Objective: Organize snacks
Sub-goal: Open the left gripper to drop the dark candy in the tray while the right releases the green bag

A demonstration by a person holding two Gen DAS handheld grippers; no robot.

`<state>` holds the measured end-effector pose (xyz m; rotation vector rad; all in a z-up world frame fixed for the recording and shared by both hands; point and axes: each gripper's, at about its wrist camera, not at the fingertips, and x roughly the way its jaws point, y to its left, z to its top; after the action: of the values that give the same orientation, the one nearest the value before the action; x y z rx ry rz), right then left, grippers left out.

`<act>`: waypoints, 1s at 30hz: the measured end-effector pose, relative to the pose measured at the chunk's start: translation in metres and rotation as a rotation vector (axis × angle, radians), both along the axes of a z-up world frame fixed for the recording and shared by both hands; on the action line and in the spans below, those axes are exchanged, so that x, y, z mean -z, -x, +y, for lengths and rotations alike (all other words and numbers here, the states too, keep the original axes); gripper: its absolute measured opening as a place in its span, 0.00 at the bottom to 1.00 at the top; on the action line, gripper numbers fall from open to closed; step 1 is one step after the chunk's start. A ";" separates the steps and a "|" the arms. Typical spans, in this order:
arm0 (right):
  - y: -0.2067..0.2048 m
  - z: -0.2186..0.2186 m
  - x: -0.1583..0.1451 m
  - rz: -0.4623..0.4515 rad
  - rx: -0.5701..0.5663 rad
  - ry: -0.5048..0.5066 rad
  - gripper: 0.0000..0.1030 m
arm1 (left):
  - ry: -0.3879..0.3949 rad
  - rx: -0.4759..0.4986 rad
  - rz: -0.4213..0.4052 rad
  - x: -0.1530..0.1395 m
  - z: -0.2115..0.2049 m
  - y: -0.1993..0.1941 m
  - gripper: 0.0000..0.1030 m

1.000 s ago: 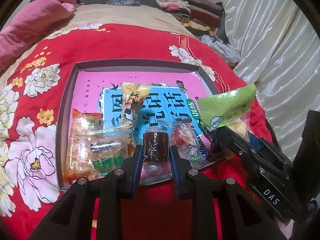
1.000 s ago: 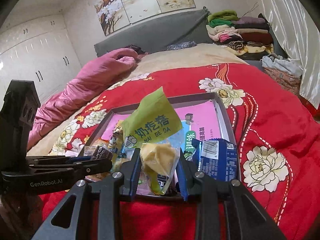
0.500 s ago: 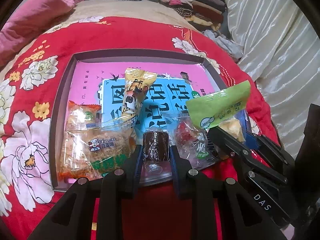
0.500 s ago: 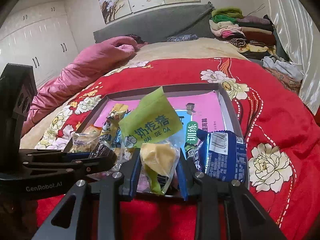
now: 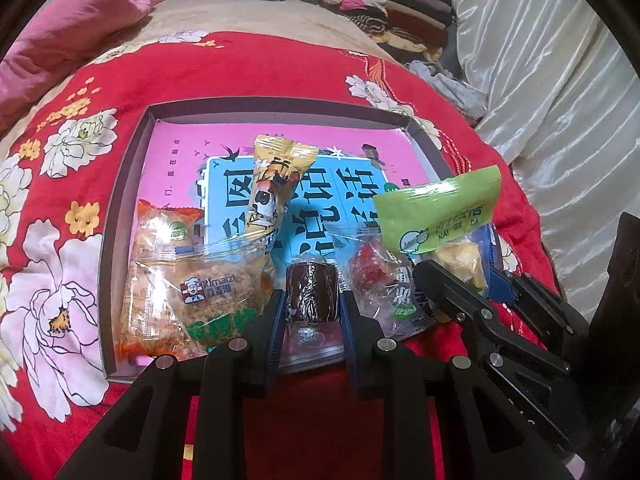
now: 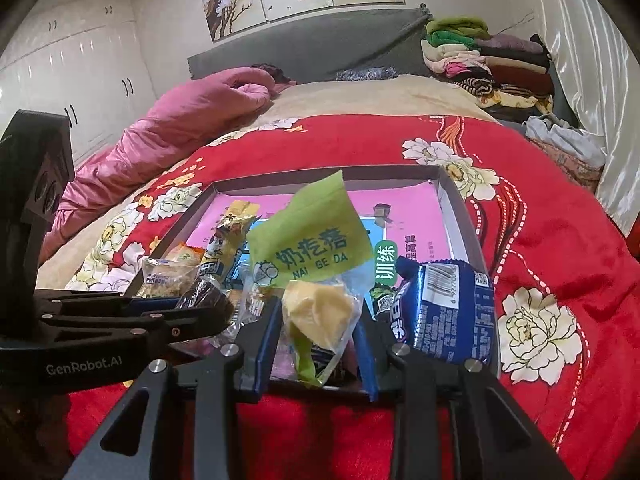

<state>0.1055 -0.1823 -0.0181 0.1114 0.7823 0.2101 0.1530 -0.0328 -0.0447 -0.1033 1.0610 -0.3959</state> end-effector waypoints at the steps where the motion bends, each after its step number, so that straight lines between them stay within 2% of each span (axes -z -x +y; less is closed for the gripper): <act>1: 0.000 0.000 0.000 0.001 -0.001 0.000 0.34 | 0.002 -0.001 0.000 0.000 0.000 0.000 0.26; 8: 0.002 -0.001 -0.002 -0.009 0.003 0.002 0.44 | 0.003 -0.003 0.001 0.000 0.002 -0.001 0.26; 19: 0.006 0.000 -0.006 -0.035 0.001 0.021 0.49 | -0.002 -0.002 -0.003 0.000 0.002 -0.001 0.26; 24: 0.008 0.000 -0.009 -0.053 0.016 0.041 0.58 | -0.002 -0.003 -0.009 -0.003 0.002 -0.001 0.28; 30: 0.010 -0.003 -0.013 -0.072 0.029 0.038 0.59 | -0.008 0.001 -0.008 -0.002 0.000 -0.001 0.30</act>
<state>0.0958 -0.1854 -0.0049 0.0788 0.7118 0.1708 0.1541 -0.0323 -0.0426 -0.0944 1.0549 -0.3924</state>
